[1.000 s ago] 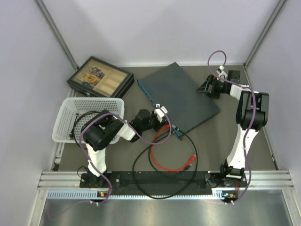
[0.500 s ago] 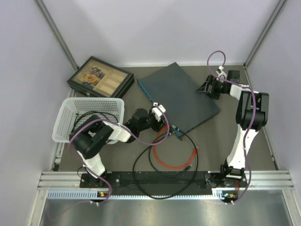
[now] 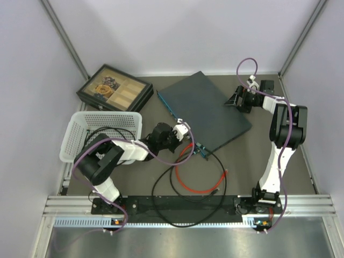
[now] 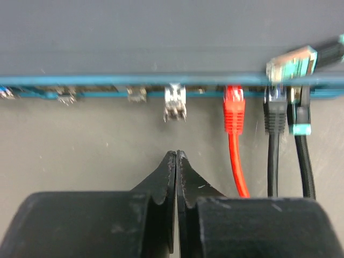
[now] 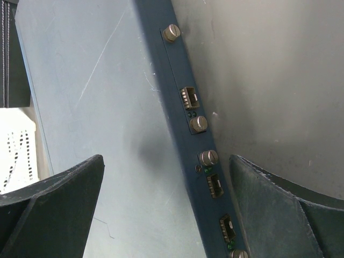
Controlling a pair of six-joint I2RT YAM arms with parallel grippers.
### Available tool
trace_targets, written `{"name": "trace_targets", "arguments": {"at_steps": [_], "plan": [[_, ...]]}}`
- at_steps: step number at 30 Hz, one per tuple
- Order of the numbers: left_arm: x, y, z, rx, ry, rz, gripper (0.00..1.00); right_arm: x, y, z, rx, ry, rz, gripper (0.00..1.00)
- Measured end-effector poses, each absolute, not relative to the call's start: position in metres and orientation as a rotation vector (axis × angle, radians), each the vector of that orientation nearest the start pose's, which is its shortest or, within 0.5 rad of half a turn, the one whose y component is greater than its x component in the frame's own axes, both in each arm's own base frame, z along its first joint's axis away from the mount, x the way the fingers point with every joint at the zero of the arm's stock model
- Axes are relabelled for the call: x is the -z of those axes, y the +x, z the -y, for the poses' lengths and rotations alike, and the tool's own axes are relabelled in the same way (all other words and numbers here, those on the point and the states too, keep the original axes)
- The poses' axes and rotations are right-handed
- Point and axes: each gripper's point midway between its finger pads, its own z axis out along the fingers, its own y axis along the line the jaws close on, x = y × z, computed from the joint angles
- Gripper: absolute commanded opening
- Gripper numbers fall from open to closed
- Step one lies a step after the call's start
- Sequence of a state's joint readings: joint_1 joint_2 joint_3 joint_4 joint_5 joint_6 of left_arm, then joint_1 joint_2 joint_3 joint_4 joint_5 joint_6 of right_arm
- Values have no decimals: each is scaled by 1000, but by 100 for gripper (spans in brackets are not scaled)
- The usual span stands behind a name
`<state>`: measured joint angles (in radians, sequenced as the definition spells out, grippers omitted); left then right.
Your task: Insert the plug into the switch port
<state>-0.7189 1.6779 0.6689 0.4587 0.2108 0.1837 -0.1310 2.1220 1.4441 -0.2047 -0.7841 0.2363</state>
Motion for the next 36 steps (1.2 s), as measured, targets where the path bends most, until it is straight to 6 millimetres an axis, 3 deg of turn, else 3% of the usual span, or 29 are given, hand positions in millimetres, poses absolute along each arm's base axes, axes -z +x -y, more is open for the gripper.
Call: {"name": "trace_targets", "arguments": {"at_steps": [6,10,27,36], "plan": [[-59,317,318,548,1040,-1830,0,-58,490,-67,-995,89,-2345,99],[-64,328,330,566,1044,-1822,0,-58,490,-67,-995,89,-2346,99],[-64,331,326,567,968,-1891,0,-58,490,-67,-996,89,-2346,99],[-48,317,311,537,997,-1997,0,-58,490,-67,-995,89,-2346,99]]}}
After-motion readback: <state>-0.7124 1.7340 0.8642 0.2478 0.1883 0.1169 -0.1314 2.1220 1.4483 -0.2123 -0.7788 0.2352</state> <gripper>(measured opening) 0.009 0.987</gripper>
